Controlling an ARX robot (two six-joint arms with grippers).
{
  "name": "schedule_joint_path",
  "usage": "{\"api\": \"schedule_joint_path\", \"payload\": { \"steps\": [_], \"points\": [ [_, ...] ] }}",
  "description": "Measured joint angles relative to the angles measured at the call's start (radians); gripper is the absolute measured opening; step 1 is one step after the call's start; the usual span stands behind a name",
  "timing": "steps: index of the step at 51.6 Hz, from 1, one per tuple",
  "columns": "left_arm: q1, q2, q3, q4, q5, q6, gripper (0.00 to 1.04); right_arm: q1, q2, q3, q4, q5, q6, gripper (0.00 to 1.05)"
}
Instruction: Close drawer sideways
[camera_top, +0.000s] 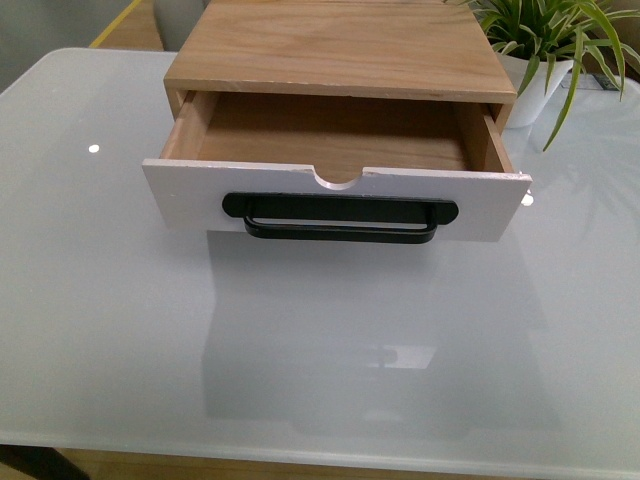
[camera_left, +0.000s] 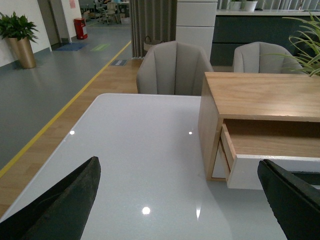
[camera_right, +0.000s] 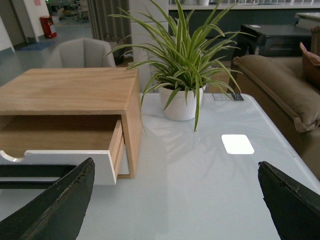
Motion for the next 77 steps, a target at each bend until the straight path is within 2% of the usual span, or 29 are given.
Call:
{"api": "schedule_joint_path", "payload": {
  "steps": [32, 33, 34, 36, 39, 42, 45, 50, 53, 58, 64, 69, 77],
  "points": [
    [0.001, 0.005, 0.002, -0.008, 0.006, -0.002, 0.96, 0.000, 0.000, 0.000, 0.000, 0.000, 0.000, 0.96],
    [0.000, 0.027, 0.018, -0.055, 0.019, -0.014, 0.96, 0.000, 0.000, 0.000, 0.000, 0.000, 0.000, 0.96],
    [-0.013, 0.076, 0.061, -0.171, 0.035, -0.029, 0.96, 0.000, 0.000, 0.000, 0.000, 0.000, 0.000, 0.96],
    [-0.066, 0.189, 0.132, -0.327, 0.029, -0.032, 0.96, -0.003, 0.006, 0.003, -0.010, -0.016, -0.013, 0.96],
    [-0.161, 0.294, 0.154, -0.375, 0.018, -0.003, 0.96, -0.008, 0.109, 0.045, -0.094, -0.116, -0.134, 0.96],
    [-0.218, 0.362, 0.158, -0.328, 0.034, 0.039, 0.96, -0.008, 0.244, 0.061, -0.040, -0.167, -0.253, 0.96],
    [-0.253, 0.498, 0.173, -0.194, 0.085, 0.113, 0.96, -0.010, 0.427, 0.091, 0.081, -0.219, -0.403, 0.96],
    [-0.271, 0.747, 0.212, 0.022, 0.168, 0.223, 0.96, -0.005, 0.713, 0.157, 0.238, -0.280, -0.642, 0.96],
    [-0.277, 0.899, 0.240, 0.134, 0.214, 0.291, 0.96, 0.018, 0.878, 0.198, 0.277, -0.312, -0.781, 0.96],
    [-0.278, 1.060, 0.273, 0.240, 0.259, 0.374, 0.96, 0.046, 1.024, 0.239, 0.288, -0.329, -0.908, 0.96],
    [-0.277, 1.244, 0.323, 0.320, 0.321, 0.483, 0.96, 0.086, 1.169, 0.295, 0.268, -0.334, -1.065, 0.96],
    [-0.270, 1.379, 0.373, 0.327, 0.367, 0.599, 0.96, 0.134, 1.264, 0.354, 0.224, -0.339, -1.192, 0.96],
    [-0.255, 1.541, 0.463, 0.352, 0.420, 0.725, 0.96, 0.204, 1.387, 0.432, 0.199, -0.341, -1.303, 0.96]
  ]
}}
